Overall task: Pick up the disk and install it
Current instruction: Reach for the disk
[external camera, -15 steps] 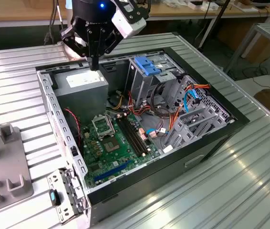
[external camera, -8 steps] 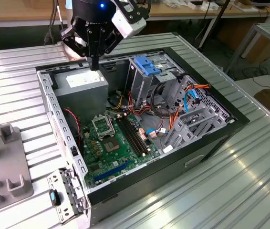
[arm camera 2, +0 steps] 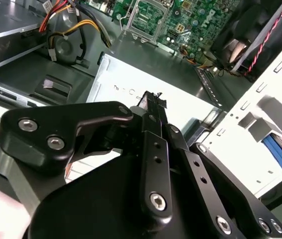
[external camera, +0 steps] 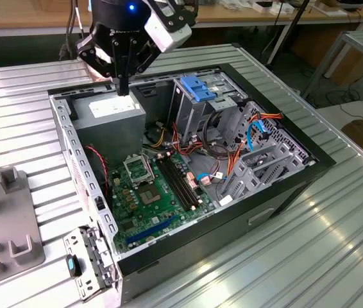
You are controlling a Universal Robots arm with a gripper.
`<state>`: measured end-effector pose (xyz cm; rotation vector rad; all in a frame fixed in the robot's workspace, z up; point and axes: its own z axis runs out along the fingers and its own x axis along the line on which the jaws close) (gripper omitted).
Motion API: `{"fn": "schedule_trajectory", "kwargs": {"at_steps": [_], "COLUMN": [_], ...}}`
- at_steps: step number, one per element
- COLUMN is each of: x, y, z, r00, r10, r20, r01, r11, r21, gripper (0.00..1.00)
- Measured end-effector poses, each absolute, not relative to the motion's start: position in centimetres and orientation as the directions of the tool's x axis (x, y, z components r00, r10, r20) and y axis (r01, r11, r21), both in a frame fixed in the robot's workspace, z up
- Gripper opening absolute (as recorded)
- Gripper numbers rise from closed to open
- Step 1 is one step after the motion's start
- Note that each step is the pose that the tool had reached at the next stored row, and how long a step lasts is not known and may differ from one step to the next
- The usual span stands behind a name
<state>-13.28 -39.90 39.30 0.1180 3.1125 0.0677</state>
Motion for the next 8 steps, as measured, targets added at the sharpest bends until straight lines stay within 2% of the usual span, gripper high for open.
{"fn": "schedule_trajectory", "kwargs": {"at_steps": [8], "x": [-15.7], "y": [-39.9], "z": [39.2], "r00": [-0.997], "r10": [0.076], "r20": [-0.024], "r01": [0.075], "r11": [0.996], "r21": [0.044], "gripper": [0.11]}}
